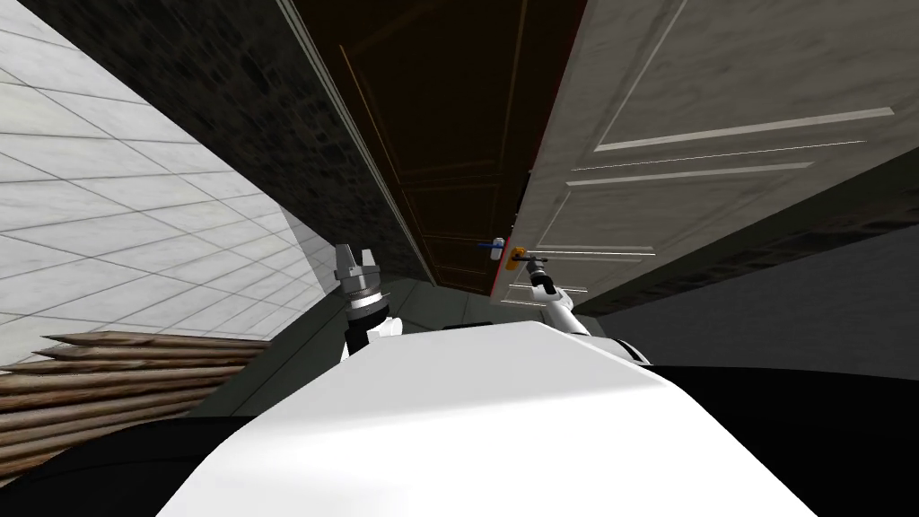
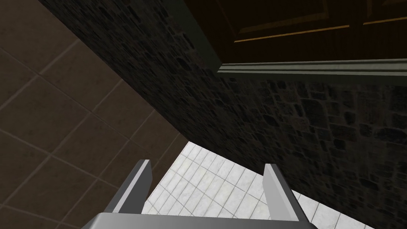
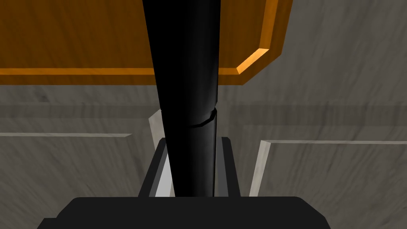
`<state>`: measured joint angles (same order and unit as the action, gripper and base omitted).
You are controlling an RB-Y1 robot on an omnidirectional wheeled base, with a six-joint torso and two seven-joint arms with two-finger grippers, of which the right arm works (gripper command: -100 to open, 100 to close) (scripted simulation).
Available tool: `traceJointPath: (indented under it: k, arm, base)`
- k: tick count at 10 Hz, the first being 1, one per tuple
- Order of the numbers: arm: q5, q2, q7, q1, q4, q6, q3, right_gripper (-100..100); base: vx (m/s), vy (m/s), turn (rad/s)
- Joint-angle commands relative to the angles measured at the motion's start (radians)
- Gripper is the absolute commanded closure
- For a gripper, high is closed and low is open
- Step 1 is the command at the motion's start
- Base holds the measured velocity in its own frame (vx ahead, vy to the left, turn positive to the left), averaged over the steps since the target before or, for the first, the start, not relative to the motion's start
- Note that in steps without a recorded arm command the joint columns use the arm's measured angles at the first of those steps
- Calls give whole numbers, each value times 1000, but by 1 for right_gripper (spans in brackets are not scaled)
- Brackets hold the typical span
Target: Pull the door open
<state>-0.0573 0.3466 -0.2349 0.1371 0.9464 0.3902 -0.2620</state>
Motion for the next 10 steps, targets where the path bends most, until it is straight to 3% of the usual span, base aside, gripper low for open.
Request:
traceJointPath:
  k: [1,5,6,7,8,10]
  arm:
    - [1,9,-15,-7,3,2,17,100]
    - [8,35,-70,-10,10,21,88,100]
    - [9,38,-77,-10,11,23,98,100]
    - [7,38,-67,-15,15,16,81,100]
    - [10,48,-86,-24,20,23,104,100]
    - [12,56,-99,-30,25,29,119,100]
  base:
    - [-216,-49,134]
    - [-241,-92,193]
    - [-217,-82,161]
    - [-95,-41,33]
    - [-149,-52,111]
    - [-190,-69,106]
